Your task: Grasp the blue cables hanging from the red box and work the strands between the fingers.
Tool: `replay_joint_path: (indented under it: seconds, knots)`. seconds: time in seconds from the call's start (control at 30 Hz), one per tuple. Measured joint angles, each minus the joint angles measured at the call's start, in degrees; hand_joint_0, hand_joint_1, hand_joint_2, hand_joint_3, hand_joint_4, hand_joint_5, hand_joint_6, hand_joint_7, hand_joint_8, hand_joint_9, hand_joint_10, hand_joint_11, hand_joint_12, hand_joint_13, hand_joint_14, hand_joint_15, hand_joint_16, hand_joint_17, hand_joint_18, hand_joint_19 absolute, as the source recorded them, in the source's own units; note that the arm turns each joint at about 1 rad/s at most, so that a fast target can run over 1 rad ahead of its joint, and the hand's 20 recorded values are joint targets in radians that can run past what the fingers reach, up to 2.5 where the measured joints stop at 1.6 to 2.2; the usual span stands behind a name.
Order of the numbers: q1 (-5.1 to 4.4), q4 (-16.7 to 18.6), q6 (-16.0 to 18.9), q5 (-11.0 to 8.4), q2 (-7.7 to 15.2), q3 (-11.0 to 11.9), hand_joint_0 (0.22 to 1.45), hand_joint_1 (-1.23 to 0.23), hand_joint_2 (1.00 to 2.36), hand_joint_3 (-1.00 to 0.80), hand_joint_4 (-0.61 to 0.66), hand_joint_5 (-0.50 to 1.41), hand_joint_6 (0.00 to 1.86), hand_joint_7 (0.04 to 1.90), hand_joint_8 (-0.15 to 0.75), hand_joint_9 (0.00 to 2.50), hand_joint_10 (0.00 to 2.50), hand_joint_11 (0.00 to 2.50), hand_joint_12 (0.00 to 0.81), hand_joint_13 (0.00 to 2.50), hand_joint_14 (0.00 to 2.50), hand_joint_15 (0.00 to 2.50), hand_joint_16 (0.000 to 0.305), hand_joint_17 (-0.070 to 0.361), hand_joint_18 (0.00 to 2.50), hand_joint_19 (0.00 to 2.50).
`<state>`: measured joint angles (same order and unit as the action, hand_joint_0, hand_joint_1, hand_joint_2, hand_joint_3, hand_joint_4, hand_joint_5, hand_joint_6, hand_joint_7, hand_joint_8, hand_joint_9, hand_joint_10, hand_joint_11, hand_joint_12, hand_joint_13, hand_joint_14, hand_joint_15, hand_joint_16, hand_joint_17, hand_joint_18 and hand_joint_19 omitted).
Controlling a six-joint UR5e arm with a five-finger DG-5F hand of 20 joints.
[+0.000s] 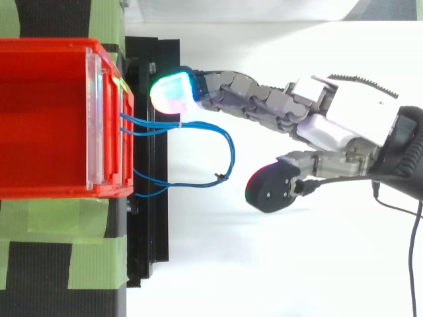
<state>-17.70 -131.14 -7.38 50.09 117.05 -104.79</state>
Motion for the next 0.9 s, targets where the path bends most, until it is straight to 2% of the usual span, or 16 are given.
replay_joint_path:
  seconds: [0.17, 0.27, 0.57, 0.63, 0.67, 0.9]
  knots:
    - [-0.42, 0.5, -1.0, -0.45, 0.0, 0.2, 0.68, -0.54, 1.0, -0.96, 0.19, -0.34, 0.01, 0.66, 0.355, 0.23, 0.0, 0.06, 0.463, 0.15, 0.0, 0.13, 0.079, 0.177, 0.0, 0.04]
    - [-0.74, 0.7, -1.1, -1.57, 0.1, 0.2, 0.68, -0.54, 1.0, -0.96, 0.19, -0.34, 0.0, 0.67, 0.359, 0.25, 0.0, 0.09, 0.469, 0.19, 0.0, 0.14, 0.078, 0.176, 0.0, 0.05]
    - [-1.63, 4.0, -0.6, -6.99, 2.5, 0.2, 0.69, -0.54, 1.0, -0.95, 0.2, -0.33, 0.0, 0.67, 0.358, 0.27, 0.0, 0.1, 0.474, 0.23, 0.0, 0.17, 0.078, 0.176, 0.07, 0.09]
    - [-1.66, 4.7, -0.6, -7.94, 2.7, 0.3, 0.69, -0.54, 1.0, -0.95, 0.2, -0.33, 0.0, 0.67, 0.361, 0.28, 0.0, 0.12, 0.479, 0.25, 0.0, 0.18, 0.077, 0.174, 0.11, 0.11]
    - [-1.68, 4.9, -0.7, -8.32, 2.7, 0.4, 0.69, -0.57, 1.0, -0.95, 0.2, -0.3, 0.0, 0.64, 0.369, 0.32, 0.0, 0.07, 0.486, 0.3, 0.0, 0.15, 0.079, 0.177, 0.21, 0.07]
    - [-2.03, 5.0, -1.5, -11.83, 2.8, 1.4, 0.69, -0.57, 1.0, -0.95, 0.21, -0.3, 0.0, 0.64, 0.372, 0.34, 0.0, 0.09, 0.494, 0.36, 0.0, 0.19, 0.078, 0.175, 0.28, 0.09]
